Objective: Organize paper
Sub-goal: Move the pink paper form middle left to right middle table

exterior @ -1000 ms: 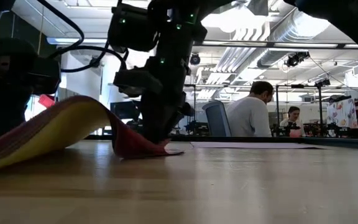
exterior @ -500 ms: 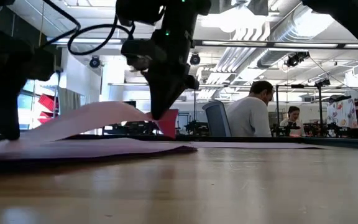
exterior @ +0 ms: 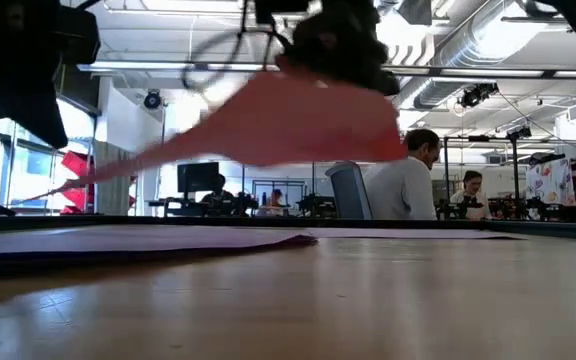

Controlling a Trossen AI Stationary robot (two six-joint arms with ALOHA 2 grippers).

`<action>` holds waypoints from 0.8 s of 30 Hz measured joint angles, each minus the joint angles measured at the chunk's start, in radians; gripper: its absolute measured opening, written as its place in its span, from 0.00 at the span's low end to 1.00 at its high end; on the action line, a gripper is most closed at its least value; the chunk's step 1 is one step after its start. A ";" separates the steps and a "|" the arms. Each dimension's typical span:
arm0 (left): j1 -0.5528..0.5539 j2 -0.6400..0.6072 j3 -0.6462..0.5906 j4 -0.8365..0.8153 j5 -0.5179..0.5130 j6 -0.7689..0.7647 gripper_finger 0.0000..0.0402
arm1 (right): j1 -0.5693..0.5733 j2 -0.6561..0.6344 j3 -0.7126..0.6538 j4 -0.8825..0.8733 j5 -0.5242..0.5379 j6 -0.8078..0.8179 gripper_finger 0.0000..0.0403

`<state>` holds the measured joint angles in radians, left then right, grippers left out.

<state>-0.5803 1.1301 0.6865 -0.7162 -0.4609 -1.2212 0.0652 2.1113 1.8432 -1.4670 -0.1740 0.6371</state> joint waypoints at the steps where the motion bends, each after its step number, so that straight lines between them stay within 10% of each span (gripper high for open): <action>1: 0.003 0.000 0.000 -0.001 0.001 0.011 0.00 | 0.000 -0.029 -0.072 0.013 -0.033 0.024 0.00; 13: 0.004 0.000 0.000 0.003 0.007 0.109 0.00 | 0.142 -0.681 -0.997 0.477 -0.229 0.948 0.00; 24: 0.004 0.000 0.001 0.002 0.046 0.178 0.00 | 0.469 -0.744 -1.185 0.740 -0.241 1.444 0.00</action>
<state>-0.5762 1.1301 0.6872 -0.7141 -0.4145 -1.0428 0.5339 1.3670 0.6579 -0.7270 -0.4146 2.0807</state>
